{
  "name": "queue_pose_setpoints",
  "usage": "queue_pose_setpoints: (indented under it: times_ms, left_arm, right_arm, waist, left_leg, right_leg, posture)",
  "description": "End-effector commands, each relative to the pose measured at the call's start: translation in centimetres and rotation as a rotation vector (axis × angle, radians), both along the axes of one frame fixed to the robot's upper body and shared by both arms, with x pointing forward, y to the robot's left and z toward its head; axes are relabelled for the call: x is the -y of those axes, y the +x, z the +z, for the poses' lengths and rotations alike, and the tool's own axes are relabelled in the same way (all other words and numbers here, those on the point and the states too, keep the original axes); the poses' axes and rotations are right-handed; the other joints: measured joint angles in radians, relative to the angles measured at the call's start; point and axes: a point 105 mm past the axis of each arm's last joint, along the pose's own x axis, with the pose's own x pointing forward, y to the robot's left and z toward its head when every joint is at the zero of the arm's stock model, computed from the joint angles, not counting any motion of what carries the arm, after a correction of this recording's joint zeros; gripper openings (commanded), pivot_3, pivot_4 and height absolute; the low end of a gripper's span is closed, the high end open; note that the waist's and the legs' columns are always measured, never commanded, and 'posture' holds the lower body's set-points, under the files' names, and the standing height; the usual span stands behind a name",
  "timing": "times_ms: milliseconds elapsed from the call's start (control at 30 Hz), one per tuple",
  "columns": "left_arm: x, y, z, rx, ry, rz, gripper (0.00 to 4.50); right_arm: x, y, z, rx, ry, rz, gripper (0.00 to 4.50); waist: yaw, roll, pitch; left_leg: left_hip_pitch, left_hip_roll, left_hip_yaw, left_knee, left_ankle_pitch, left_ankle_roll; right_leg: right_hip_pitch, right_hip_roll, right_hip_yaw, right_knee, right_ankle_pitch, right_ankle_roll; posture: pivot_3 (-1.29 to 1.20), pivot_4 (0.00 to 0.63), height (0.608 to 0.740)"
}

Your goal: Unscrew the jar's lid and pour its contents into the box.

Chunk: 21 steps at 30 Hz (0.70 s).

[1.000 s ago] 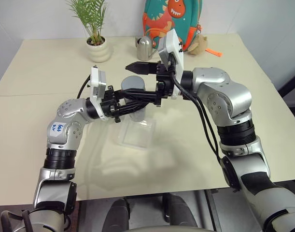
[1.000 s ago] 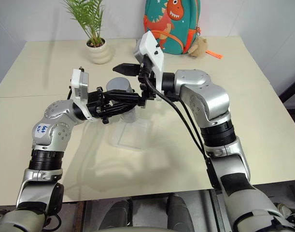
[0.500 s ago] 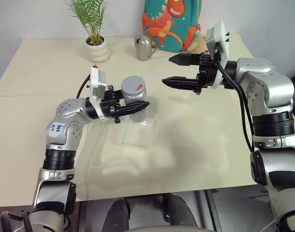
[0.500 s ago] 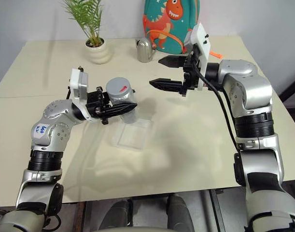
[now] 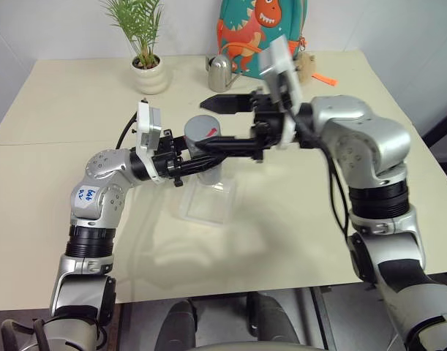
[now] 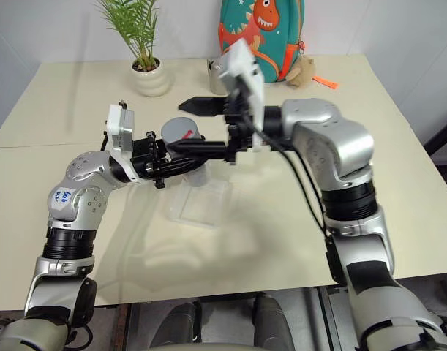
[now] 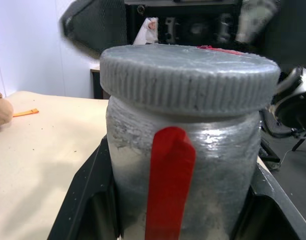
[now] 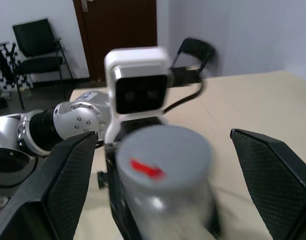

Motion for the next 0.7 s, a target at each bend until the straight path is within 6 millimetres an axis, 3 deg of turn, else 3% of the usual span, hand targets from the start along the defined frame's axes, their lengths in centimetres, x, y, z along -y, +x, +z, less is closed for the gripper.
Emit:
queue_pose_setpoints:
  times_ms: [33,467,700]
  left_arm:
    - [0.3,-0.4,0.6,0.038,-0.001,-0.017,1.95]
    - [0.6,-0.4,0.5,0.037,0.003,-0.03,1.95]
    - [0.4,-0.4,0.5,0.036,0.0,-0.015,1.95]
  right_arm:
    - [-0.8,0.2,0.2,0.042,-0.008,-0.046,4.46]
    - [0.5,2.4,2.5,0.055,0.077,-0.149,4.46]
    - [3.6,3.2,3.5,0.068,0.106,-0.199,4.46]
  waist:
    - [0.0,0.0,0.0]
    - [-0.002,0.0,0.0]
    - [0.001,0.0,0.0]
  left_leg:
    - [0.0,0.0,0.0,0.0,0.0,0.0]
    - [0.0,0.0,0.0,0.0,0.0,0.0]
    - [0.0,0.0,0.0,0.0,0.0,0.0]
  right_leg:
    - [0.0,0.0,0.0,0.0,0.0,0.0]
    - [0.0,0.0,0.0,0.0,0.0,0.0]
    - [0.0,0.0,0.0,0.0,0.0,0.0]
  posture:
    - [0.0,0.15,0.74]
    - [0.0,0.15,0.74]
    - [0.0,0.15,0.74]
